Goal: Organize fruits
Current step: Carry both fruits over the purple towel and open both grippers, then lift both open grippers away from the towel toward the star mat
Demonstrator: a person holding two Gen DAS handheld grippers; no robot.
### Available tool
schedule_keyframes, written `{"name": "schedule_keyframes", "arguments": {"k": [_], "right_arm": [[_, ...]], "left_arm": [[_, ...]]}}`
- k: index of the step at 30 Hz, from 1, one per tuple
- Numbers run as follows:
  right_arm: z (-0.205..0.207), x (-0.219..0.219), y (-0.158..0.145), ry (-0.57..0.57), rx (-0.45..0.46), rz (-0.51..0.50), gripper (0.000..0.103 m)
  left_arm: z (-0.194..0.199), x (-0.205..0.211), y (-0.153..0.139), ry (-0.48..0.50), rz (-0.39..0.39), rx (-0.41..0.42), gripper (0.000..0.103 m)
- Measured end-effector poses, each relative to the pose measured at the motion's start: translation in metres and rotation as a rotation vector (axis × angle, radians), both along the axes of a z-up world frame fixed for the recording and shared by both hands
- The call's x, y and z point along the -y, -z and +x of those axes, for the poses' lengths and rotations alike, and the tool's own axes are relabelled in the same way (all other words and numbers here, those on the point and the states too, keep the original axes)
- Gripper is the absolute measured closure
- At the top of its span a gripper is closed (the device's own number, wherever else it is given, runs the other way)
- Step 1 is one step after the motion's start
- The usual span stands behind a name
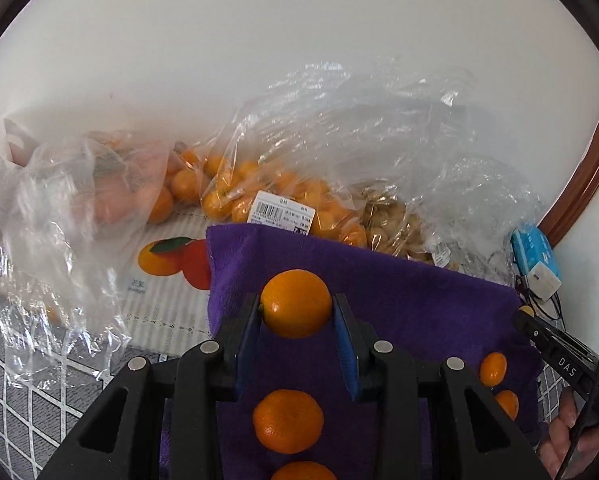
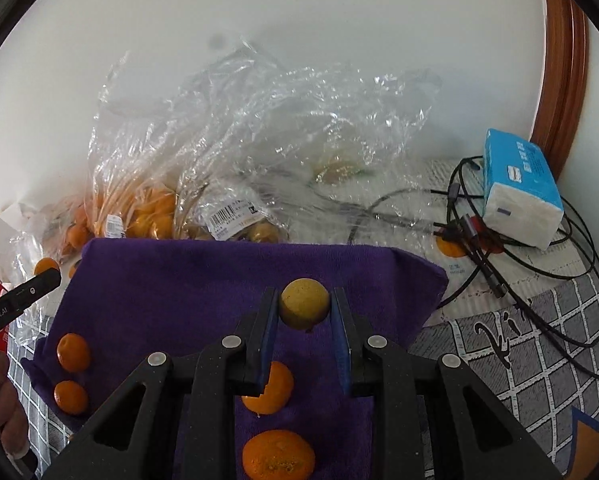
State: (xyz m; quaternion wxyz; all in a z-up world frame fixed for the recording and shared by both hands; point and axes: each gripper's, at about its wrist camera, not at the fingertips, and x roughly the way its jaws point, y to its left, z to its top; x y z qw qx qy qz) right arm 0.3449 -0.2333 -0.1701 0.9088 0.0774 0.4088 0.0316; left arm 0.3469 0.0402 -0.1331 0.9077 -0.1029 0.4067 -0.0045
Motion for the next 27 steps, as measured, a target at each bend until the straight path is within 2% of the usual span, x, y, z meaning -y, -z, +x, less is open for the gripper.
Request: {"name": "schedule_keyframes", "arguments": {"k": [4,6,21,22,23,25,27], "right_arm": [[0.008,0.002,0.013,-0.009,-0.058,0.018,0.077],[0.009,0.001,0.012,-0.002,-0.060,0.009,0.077],[0.015,-0.006,0.026,0.001,-0.143,-0.055,0.076],[0.014,-0.007,0.026,-0.003,-0.141,-0.053,0.073],[0.011,-0.007,0.023,-0.011,-0.133,-0.046,0.063],[0.006,-0.010,0.017,-0.024,-0.115,-0.044,0.049],[-0.001,-0.013,0.009,-0.020,-0.094,-0.057,0.048]], "left_arm": [[0.006,0.006,0.016,0.015,0.034,-0.046,0.069],[0.008,0.008,0.022,0.023,0.054,-0.072,0.069],[0.015,0.020,0.038,0.056,0.119,-0.140,0.069],[0.014,0.022,0.037,0.060,0.122,-0.138,0.069],[0.013,0.025,0.035,0.071,0.126,-0.132,0.066],[0.010,0.026,0.030,0.077,0.130,-0.121,0.055],[0.005,0.028,0.020,0.082,0.122,-0.096,0.051]]}}
